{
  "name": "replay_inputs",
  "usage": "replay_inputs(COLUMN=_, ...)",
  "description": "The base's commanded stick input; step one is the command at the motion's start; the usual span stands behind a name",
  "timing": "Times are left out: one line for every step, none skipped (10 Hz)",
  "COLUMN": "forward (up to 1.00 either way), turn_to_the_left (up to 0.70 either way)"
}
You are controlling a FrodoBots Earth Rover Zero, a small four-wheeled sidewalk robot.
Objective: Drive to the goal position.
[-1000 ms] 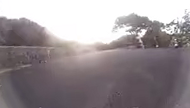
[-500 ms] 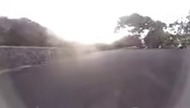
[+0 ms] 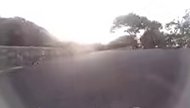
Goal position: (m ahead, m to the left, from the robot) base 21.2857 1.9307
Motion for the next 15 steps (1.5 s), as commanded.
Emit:
replay_inputs(forward=0.7, turn_to_the_left=0.0)
replay_inputs(forward=0.7, turn_to_the_left=0.0)
replay_inputs(forward=0.7, turn_to_the_left=0.0)
replay_inputs(forward=0.7, turn_to_the_left=0.0)
replay_inputs(forward=0.7, turn_to_the_left=0.0)
replay_inputs(forward=0.7, turn_to_the_left=0.0)
replay_inputs(forward=0.7, turn_to_the_left=0.0)
replay_inputs(forward=0.7, turn_to_the_left=0.0)
replay_inputs(forward=0.7, turn_to_the_left=0.0)
replay_inputs(forward=0.7, turn_to_the_left=0.0)
replay_inputs(forward=0.7, turn_to_the_left=0.0)
replay_inputs(forward=0.7, turn_to_the_left=0.0)
replay_inputs(forward=0.7, turn_to_the_left=0.0)
replay_inputs(forward=0.7, turn_to_the_left=0.0)
replay_inputs(forward=0.7, turn_to_the_left=0.0)
